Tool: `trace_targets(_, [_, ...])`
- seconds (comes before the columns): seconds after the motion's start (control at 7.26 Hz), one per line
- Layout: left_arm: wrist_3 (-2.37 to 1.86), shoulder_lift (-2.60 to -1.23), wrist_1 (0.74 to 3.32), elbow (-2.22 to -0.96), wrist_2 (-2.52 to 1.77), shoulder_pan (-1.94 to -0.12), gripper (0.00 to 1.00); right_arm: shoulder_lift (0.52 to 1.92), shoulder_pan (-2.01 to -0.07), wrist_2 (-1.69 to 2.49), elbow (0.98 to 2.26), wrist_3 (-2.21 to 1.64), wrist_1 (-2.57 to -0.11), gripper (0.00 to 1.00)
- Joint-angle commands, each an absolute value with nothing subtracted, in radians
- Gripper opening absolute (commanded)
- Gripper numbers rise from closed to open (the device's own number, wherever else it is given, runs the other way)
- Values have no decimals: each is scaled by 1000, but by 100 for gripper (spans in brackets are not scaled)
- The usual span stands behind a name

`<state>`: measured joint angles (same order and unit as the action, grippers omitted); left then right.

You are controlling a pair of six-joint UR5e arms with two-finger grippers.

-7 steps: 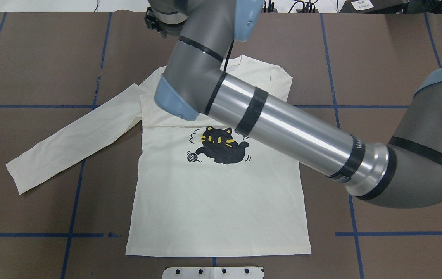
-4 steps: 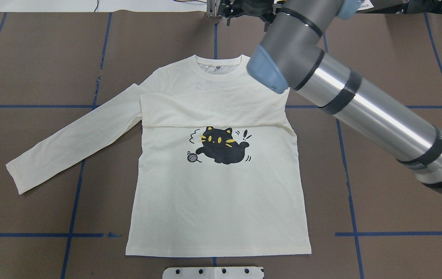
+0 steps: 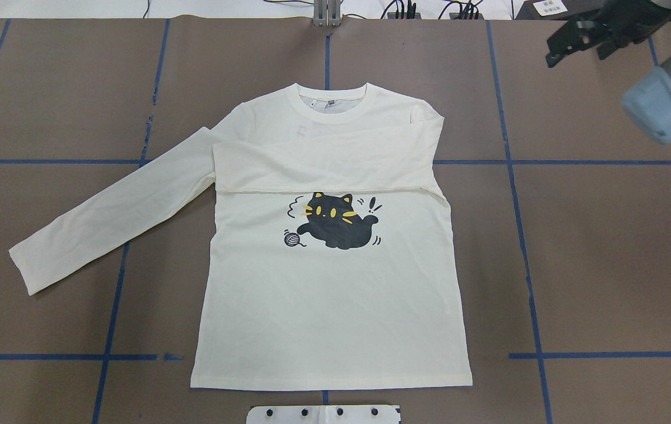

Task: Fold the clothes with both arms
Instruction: 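Release the sleeve near the collar and raise the right gripper away, then lower the left gripper to the cuff of the other sleeve and grasp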

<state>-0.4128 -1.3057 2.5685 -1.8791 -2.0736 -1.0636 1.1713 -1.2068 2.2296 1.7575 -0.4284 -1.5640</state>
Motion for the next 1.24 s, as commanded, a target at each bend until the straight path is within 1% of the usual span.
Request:
trace_targets(0.0, [-611,-1298,2580,-1878,-1903,-795,100,1412,-1316,2304,1784,-232,-1450,100])
trace_targets(0.14, [-627,-1295,2579,-1868,-1843,-726,100,1489,-1357,2316,1827,-229,-1421,100])
trace_targets(0.28, [-621,-1249,2582,-1867,-1838,-701,99,1526,-1376,2318,1859,-229,-1420,100])
trace_targets(0.55, [-584,-1220,2582,-1861,-1806,-661,92,1546,-1378,2316,1870,-230,-1420,100])
trace_targets(0.83, [-584,-1218,2580,-1844,-1761,-621,81,1554,-1381,2315,1870,-230,-1419,100])
trace_targets(0.96, [-584,-1218,2580,-1835,-1753,-609,79,1554,-1382,2315,1868,-230,-1420,100])
trace_targets(1.1, [-584,-1218,2580,-1827,-1749,-594,79,1554,-1382,2312,1867,-229,-1420,100])
